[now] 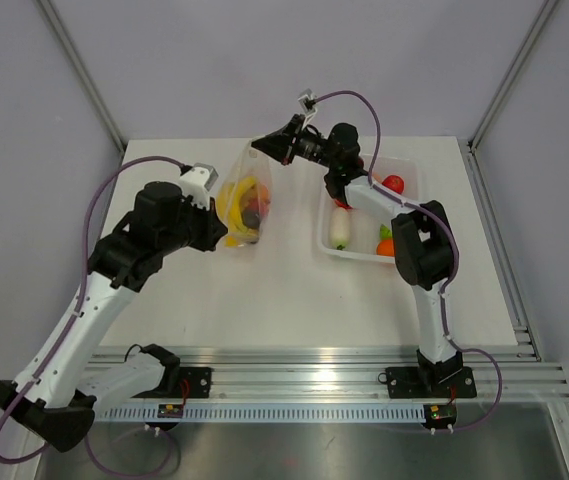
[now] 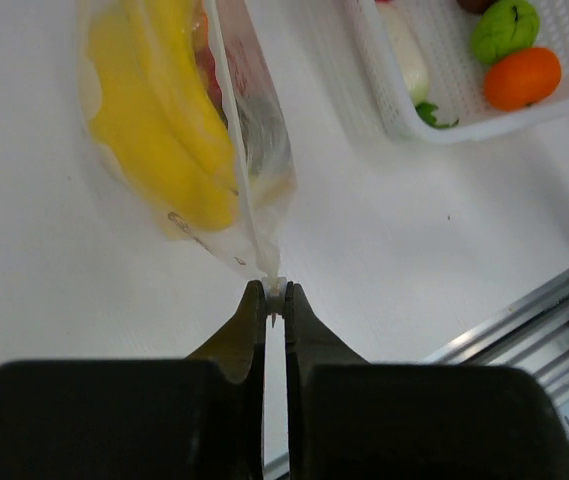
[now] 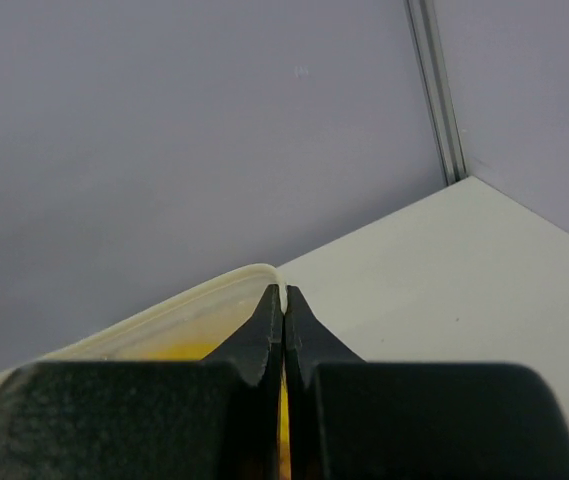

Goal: Place the food in the zip-top bag and seal the zipper
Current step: Place the zipper food storage bag at the center of the board, then reset both arms

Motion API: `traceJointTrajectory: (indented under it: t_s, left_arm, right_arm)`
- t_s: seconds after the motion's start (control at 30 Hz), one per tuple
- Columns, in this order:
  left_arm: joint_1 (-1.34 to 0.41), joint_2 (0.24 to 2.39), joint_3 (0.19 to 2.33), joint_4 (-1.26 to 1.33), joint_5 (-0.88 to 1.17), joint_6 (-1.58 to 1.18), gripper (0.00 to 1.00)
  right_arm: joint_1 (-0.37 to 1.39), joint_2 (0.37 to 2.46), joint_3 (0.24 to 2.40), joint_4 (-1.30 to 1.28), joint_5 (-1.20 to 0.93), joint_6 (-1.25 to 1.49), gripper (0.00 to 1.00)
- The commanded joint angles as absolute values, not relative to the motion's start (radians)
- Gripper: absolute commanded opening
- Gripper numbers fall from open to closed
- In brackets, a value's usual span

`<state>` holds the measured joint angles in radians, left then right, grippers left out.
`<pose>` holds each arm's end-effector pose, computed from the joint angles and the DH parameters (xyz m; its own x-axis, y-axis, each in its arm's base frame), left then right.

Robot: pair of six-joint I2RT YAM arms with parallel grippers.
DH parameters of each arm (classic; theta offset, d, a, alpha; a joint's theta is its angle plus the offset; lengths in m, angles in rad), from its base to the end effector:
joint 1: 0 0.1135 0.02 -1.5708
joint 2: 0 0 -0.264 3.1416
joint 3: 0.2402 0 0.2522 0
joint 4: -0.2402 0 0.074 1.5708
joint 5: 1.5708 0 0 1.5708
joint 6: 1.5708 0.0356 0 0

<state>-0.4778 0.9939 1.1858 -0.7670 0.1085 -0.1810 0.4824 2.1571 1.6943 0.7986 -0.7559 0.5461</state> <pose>0.1730 -0.0939 0.3809 -0.5719 0.0946 -0.8148 0.4421 0.8723 -0.2090 0.4373 0.2565 0.3107 -0.2238 0.3094 -0.9242 -0.9304 0.2147 0.2972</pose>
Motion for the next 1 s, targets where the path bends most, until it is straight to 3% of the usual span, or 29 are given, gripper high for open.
traceJointTrajectory:
  t_s: [0.0, 0.03, 0.07, 0.1, 0.13, 0.17, 0.2, 0.23, 0.3, 0.43, 0.47, 0.77, 0.97]
  left_arm:
    - [-0.477, 0.974, 1.302, -0.768, 0.025, -0.109, 0.00]
    - [-0.477, 0.973, 1.308, -0.772, 0.031, -0.101, 0.00]
    - [-0.477, 0.973, 1.302, -0.775, 0.060, -0.091, 0.00]
    - [-0.477, 0.971, 1.293, -0.773, 0.083, -0.086, 0.01]
    - [-0.477, 0.976, 1.267, -0.778, 0.127, -0.083, 0.18]
    - [-0.477, 0.980, 1.256, -0.782, 0.143, -0.086, 0.32]
    - [-0.477, 0.985, 1.244, -0.784, 0.146, -0.090, 0.43]
    - [-0.477, 0.988, 1.236, -0.784, 0.146, -0.104, 0.63]
    - [-0.477, 0.989, 1.229, -0.785, 0.130, -0.113, 0.75]
    - [-0.477, 0.956, 1.255, -0.766, 0.052, -0.127, 0.89]
    - [-0.477, 0.947, 1.259, -0.750, 0.034, -0.135, 0.97]
    - [-0.477, 0.959, 1.338, -0.764, -0.006, -0.225, 0.99]
    - [-0.477, 0.980, 1.348, -0.767, -0.029, -0.227, 0.99]
  right_arm:
    - [0.472, 2.163, 1.767, 0.996, -0.793, 0.652, 0.00]
    - [0.472, 2.163, 1.764, 0.991, -0.796, 0.653, 0.04]
    - [0.474, 2.160, 1.756, 0.979, -0.801, 0.653, 0.34]
    - [0.472, 2.148, 1.729, 0.968, -0.795, 0.644, 0.55]
    - [0.469, 2.140, 1.708, 0.956, -0.787, 0.637, 0.85]
    - [0.463, 2.125, 1.685, 0.921, -0.772, 0.627, 0.99]
    - [0.459, 2.093, 1.640, 0.889, -0.729, 0.606, 1.00]
    - [0.453, 2.073, 1.625, 0.846, -0.706, 0.594, 1.00]
    - [0.442, 1.996, 1.588, 0.694, -0.625, 0.518, 0.99]
    - [0.443, 1.843, 1.568, 0.380, -0.451, 0.316, 1.00]
    - [0.443, 1.813, 1.568, 0.267, -0.412, 0.281, 0.99]
    - [0.443, 1.603, 1.723, -0.499, 0.179, 0.192, 0.99]
    - [0.443, 1.451, 1.567, -0.684, 0.596, 0.271, 1.00]
